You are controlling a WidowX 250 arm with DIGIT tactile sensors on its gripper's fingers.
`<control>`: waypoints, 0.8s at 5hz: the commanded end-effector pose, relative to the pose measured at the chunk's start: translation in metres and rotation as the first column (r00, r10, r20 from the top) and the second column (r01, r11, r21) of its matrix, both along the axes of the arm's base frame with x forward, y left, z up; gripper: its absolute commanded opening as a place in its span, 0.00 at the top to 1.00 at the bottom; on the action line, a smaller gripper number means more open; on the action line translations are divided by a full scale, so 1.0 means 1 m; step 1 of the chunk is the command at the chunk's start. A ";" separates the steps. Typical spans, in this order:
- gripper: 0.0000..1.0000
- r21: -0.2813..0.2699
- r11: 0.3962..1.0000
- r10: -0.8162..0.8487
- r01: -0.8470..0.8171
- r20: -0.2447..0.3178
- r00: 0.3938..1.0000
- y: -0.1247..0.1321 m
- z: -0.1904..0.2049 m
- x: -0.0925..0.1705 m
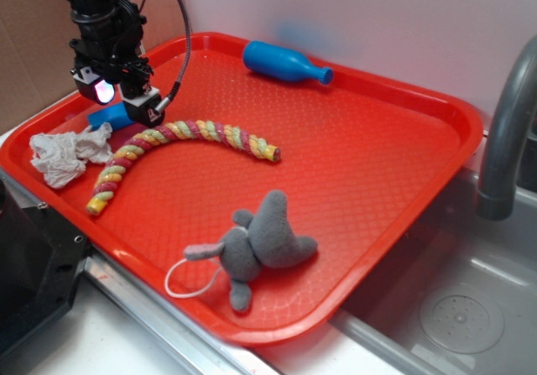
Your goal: Grab the blue block.
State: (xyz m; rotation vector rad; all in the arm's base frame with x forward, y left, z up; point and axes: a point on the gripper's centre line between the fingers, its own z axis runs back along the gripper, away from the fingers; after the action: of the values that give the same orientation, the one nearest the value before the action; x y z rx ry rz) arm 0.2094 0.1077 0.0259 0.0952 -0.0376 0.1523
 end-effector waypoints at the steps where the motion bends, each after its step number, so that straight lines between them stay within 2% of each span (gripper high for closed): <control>1: 0.00 0.011 0.999 -0.040 0.040 0.005 0.999 0.008 0.001 -0.001; 3: 0.00 0.029 0.999 -0.039 0.040 -0.055 0.998 0.014 -0.010 -0.007; 4: 1.00 0.049 0.999 -0.016 0.021 -0.081 0.997 0.019 -0.013 -0.010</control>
State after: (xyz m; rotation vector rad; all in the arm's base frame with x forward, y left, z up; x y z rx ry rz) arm 0.2064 0.1205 0.0149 0.1412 0.0121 0.1130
